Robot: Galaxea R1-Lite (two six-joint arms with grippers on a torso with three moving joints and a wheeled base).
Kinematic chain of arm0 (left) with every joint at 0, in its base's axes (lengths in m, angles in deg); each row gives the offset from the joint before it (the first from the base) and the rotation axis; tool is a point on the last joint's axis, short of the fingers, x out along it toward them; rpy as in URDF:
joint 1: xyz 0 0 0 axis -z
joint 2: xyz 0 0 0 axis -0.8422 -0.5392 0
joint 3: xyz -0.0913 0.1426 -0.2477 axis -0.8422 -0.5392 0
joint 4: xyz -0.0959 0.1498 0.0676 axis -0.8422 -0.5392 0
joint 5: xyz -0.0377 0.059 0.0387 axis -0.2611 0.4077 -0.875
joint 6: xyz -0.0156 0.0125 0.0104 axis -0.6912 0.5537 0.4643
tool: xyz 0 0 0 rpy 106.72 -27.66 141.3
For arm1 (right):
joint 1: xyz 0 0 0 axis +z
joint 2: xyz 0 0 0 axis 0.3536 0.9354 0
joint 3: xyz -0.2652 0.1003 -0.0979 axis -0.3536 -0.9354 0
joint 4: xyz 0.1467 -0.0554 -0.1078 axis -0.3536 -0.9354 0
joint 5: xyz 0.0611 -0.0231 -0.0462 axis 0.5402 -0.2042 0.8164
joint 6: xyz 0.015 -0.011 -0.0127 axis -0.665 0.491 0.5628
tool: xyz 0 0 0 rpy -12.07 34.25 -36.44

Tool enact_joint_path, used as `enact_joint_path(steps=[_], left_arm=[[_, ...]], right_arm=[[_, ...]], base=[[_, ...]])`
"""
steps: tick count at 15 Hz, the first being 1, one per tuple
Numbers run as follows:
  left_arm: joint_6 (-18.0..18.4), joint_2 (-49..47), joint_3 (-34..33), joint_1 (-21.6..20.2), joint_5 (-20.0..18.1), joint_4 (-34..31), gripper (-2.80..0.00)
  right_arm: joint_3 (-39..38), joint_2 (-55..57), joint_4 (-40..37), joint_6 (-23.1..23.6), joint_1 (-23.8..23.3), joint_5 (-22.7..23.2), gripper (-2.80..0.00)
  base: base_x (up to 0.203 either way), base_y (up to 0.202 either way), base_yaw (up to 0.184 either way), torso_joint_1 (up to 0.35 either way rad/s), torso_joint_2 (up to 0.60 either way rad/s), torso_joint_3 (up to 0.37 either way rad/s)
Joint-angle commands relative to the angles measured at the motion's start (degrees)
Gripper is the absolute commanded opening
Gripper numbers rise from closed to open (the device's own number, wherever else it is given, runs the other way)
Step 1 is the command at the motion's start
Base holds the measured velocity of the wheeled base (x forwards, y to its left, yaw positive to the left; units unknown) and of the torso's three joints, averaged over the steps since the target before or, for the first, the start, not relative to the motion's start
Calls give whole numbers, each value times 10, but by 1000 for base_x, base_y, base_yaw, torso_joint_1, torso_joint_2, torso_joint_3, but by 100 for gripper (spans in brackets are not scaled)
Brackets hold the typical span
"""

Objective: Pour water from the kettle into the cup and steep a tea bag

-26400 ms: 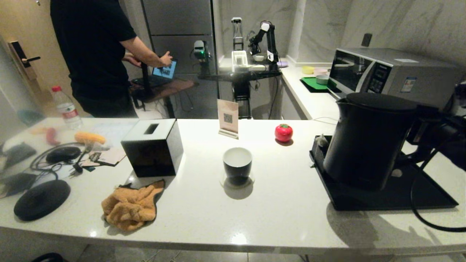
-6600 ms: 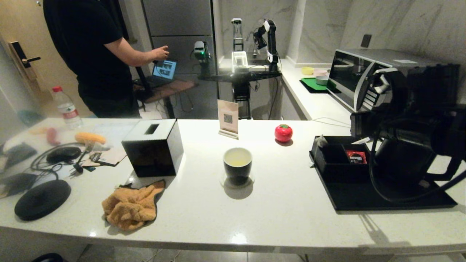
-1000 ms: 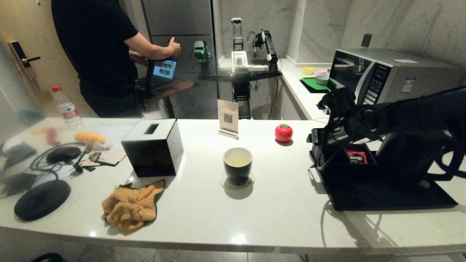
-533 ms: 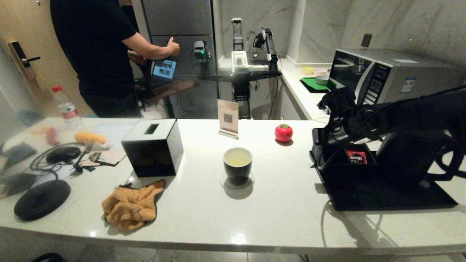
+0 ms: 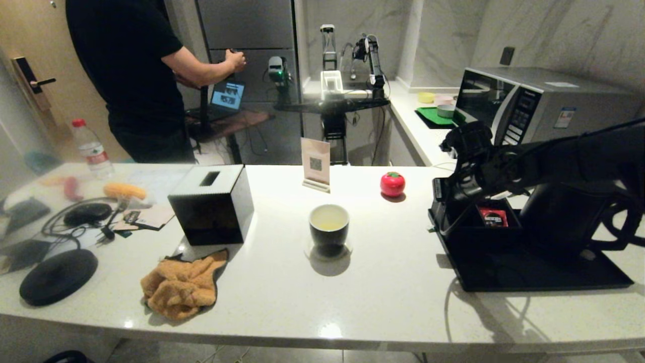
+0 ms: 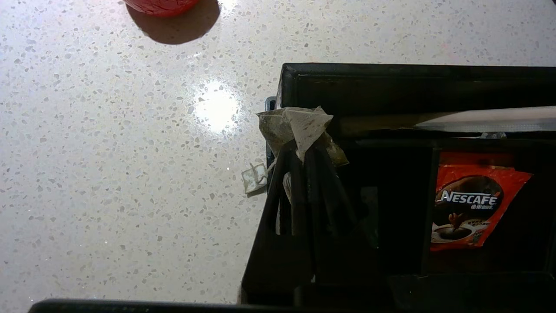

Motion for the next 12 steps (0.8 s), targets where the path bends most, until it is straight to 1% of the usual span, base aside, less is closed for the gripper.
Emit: enact_joint_path(steps=[1, 4, 6, 12], left_arm=[[0, 0, 0, 0, 0, 0, -280], [0, 0, 0, 0, 0, 0, -280], [0, 0, 0, 0, 0, 0, -280], [0, 0, 0, 0, 0, 0, -280]], right_arm=[[0, -4, -1, -1, 0, -2, -280], [1, -11, 0, 0, 0, -4, -280], [0, -17, -1, -1, 0, -17, -280], [-5, -46, -1, -1, 2, -18, -280]], base=[[0, 0, 0, 0, 0, 0], [0, 0, 0, 0, 0, 0], [0, 0, 0, 0, 0, 0], [0, 0, 0, 0, 0, 0]])
